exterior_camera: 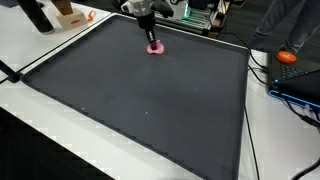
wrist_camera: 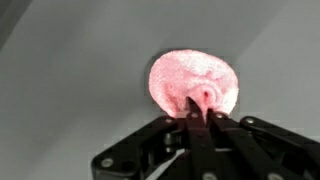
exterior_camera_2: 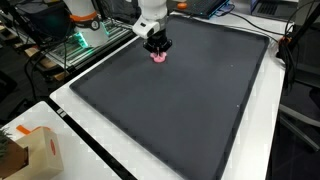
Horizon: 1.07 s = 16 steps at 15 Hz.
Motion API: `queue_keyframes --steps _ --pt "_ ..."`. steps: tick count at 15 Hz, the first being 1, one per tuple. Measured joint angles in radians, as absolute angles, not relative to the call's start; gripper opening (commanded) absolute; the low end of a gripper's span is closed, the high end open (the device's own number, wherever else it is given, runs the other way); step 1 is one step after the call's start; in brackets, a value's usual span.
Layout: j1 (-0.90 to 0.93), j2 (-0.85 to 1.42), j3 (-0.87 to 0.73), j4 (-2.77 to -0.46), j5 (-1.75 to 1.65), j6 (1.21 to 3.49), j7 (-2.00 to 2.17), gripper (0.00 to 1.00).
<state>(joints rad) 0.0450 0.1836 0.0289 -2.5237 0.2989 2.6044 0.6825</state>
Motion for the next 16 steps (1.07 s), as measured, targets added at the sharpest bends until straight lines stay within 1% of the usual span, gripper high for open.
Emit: queue_keyframes --steps 1,2,4,7,11,12,16 --pt "0.045 0.184 0.029 -2.524 0.299 2.604 0.683 0.29" --pt "0.045 0.184 0.029 -2.524 0.299 2.603 0.684 0.3" --pt "0.045 0.184 0.029 -2.523 0.299 2.596 0.684 0.43" --pt "0.044 0.183 0.028 -2.517 0.299 2.569 0.683 0.64" --pt "0.044 0.174 0.027 -2.508 0.299 2.526 0.682 0.95" --pt "0.044 0.172 0.027 -2.505 0.298 2.518 0.681 1.0" --pt "0.045 0.167 0.023 -2.475 0.23 2.5 0.671 1.0"
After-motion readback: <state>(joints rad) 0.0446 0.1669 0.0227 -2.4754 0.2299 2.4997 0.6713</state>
